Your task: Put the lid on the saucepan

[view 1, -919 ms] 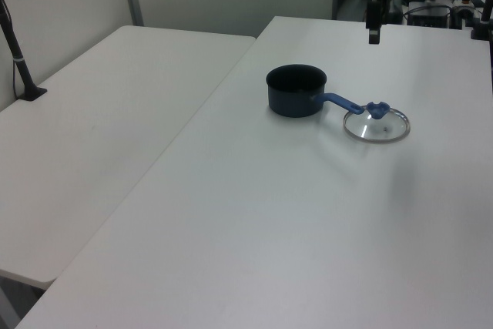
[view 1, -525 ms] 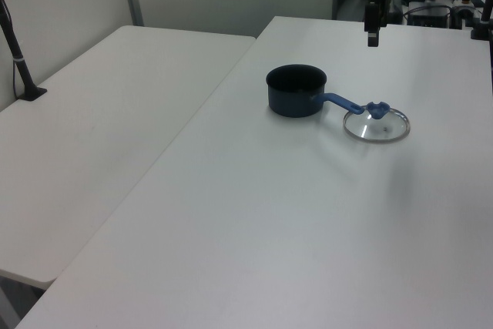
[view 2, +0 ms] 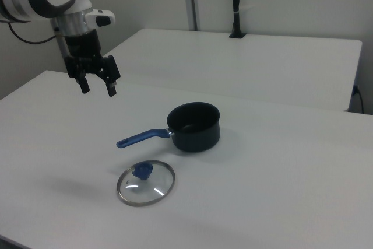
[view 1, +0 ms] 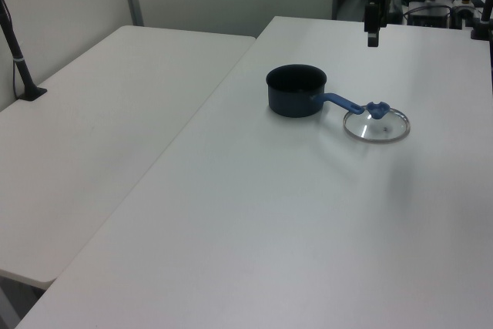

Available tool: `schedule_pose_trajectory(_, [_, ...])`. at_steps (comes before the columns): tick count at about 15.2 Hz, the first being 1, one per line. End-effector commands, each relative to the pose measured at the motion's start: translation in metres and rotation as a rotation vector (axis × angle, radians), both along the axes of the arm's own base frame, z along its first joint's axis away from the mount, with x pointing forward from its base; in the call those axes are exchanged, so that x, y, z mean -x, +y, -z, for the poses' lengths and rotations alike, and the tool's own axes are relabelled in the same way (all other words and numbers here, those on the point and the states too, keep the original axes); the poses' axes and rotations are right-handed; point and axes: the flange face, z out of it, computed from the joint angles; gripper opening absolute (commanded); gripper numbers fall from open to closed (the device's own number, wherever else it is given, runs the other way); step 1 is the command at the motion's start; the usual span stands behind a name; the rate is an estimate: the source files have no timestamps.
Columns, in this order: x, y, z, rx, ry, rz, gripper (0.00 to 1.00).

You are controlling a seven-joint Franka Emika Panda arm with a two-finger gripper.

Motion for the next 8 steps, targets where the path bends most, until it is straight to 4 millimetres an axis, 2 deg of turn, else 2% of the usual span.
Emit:
schedule_pose_trajectory(1, [0.002,-0.021,0.014,-0.003,0.039,-0.193,1.00])
schedule_pose_trajectory(3, [0.009,-0.031,0.031,-0.010,0.073,-0.293,1.00])
schedule_pose_trajectory(8, [0.039,-0.055,0.106,-0.003,0.074,-0.393,1.00])
